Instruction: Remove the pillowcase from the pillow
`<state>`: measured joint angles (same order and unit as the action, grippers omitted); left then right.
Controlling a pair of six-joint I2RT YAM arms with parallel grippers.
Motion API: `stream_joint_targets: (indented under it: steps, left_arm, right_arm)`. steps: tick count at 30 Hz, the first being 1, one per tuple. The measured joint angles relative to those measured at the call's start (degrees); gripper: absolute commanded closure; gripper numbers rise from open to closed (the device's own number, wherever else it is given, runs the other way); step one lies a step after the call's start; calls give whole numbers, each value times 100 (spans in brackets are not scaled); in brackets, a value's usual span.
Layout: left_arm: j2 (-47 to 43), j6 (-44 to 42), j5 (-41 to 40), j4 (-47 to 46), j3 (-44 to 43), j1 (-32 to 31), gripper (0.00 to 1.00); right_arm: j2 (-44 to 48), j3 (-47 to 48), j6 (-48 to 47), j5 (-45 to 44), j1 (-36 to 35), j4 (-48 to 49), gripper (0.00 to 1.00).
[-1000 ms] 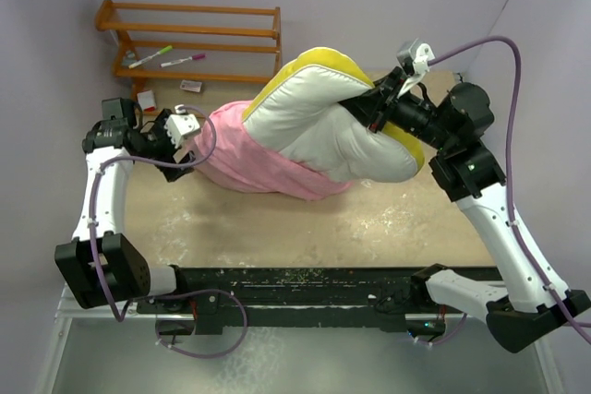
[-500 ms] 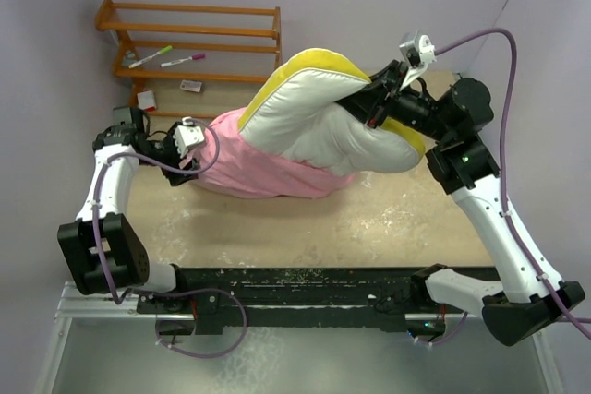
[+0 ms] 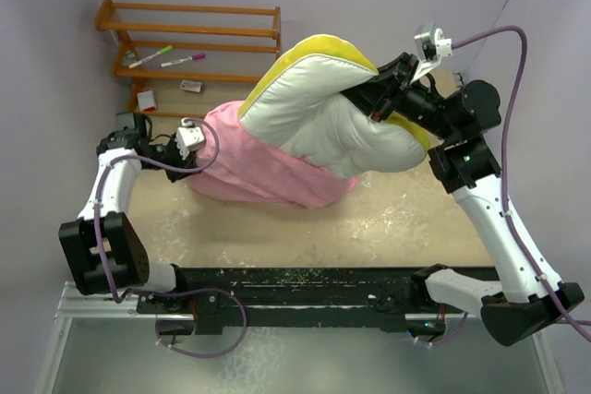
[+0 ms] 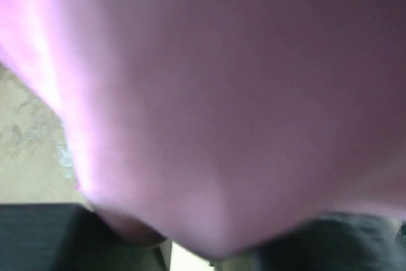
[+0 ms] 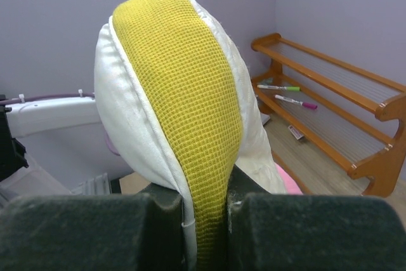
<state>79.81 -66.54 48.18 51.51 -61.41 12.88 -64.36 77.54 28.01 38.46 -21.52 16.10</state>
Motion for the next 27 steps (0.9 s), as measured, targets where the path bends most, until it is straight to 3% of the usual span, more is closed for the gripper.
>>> stream_joint_targets:
  steps: [9, 18, 27]
  left_arm:
    - [782, 1161, -890, -1152, -245, 136, 100]
    - [632, 1397, -1871, -2197, 76, 717, 100]
    - [1073, 1550, -2540, -2656, -243, 1670, 100]
  right_arm:
    - [-4, 129, 105, -459, 245, -87, 100]
    - [87, 1113, -470, -2065, 260, -608, 100]
    - [468, 1633, -1427, -3314, 262, -1123, 100]
